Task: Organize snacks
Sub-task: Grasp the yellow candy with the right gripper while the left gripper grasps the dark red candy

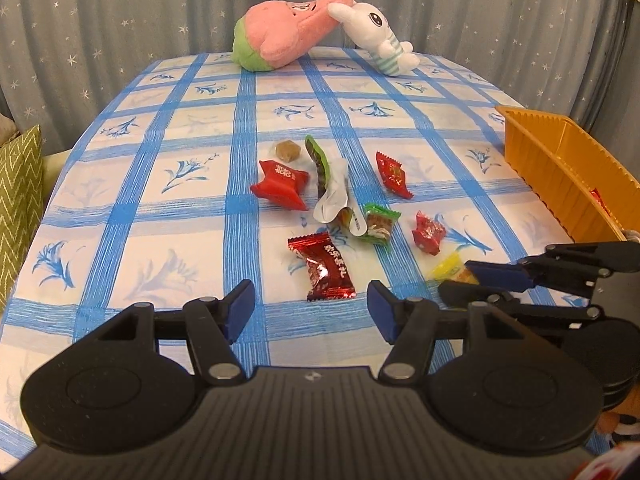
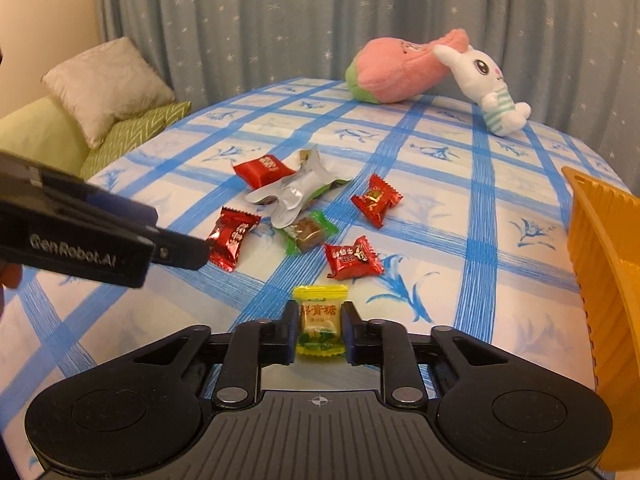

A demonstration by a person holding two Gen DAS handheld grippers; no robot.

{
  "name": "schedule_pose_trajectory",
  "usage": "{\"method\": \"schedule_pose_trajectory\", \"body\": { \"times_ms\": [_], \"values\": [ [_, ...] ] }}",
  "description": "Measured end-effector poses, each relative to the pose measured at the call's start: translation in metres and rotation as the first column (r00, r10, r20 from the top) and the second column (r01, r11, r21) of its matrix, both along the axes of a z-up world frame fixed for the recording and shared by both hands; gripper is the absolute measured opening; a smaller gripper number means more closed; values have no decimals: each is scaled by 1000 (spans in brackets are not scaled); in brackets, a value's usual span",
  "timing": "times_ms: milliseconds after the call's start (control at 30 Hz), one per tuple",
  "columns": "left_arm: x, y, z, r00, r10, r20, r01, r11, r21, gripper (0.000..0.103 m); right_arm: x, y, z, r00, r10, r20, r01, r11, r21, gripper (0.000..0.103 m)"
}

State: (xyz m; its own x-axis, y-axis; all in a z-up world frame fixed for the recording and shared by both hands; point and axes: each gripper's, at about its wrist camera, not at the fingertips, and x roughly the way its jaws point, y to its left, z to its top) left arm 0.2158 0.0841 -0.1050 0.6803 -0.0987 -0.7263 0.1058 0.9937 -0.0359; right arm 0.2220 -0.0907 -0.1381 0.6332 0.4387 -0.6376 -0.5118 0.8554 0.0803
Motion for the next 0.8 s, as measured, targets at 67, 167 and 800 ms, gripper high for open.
{"method": "schedule_pose_trajectory", "body": {
  "times_ms": [67, 167, 800],
  "values": [
    [2, -2, -1, 1000, -2, 9, 2, 1000, -5, 58, -1, -4, 4, 1000, -30, 8, 30, 999, 13, 21],
    [7, -7, -4, 1000, -5, 20, 5, 1000, -8, 56, 1, -12, 9, 997, -73, 10, 73, 997, 35, 21],
    [32, -19, -24, 999, 35, 15, -36, 998, 53, 22, 9, -31, 11, 986, -165, -36, 168, 984, 68, 21]
  ]
}}
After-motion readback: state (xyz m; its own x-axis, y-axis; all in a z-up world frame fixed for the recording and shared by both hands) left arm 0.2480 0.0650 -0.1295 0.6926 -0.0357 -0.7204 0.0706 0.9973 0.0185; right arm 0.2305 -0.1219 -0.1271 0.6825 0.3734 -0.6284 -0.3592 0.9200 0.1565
